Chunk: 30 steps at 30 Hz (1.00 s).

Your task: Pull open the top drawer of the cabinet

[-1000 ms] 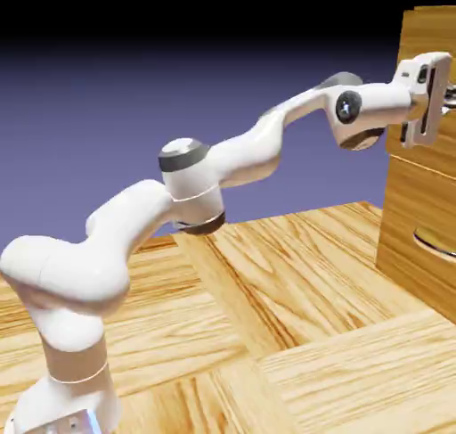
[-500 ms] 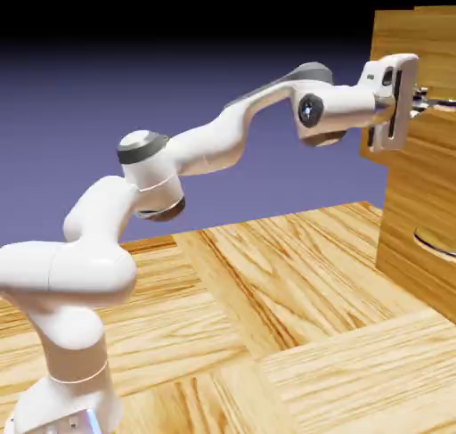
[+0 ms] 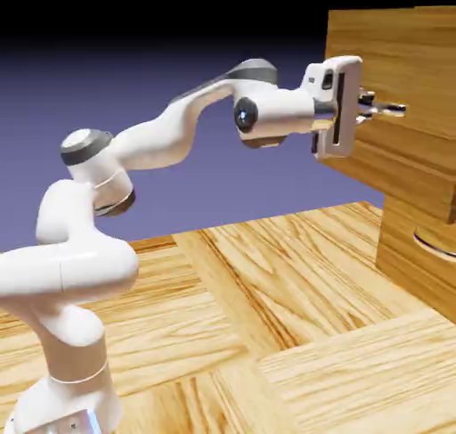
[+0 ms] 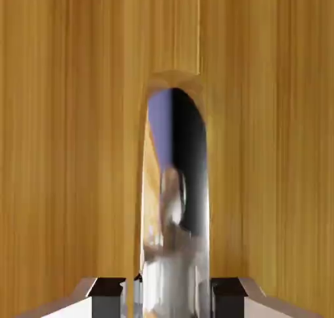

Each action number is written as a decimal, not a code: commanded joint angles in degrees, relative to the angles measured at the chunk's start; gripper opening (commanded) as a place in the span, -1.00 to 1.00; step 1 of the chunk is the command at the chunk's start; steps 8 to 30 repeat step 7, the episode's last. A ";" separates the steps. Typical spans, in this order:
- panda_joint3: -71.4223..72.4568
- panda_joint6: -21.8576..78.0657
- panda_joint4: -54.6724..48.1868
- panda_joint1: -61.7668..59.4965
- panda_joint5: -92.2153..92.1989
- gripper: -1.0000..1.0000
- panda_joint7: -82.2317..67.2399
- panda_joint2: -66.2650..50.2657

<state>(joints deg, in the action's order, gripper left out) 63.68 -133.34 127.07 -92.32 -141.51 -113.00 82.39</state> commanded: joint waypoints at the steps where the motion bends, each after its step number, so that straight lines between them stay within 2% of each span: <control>1: -0.03 -0.03 0.05 -0.04 -0.40 1.00 -0.12 0.00; 6: -3.46 1.47 8.34 6.99 2.42 1.00 -0.66 1.51; 30: -3.56 1.51 8.57 7.19 2.50 1.00 -0.68 1.55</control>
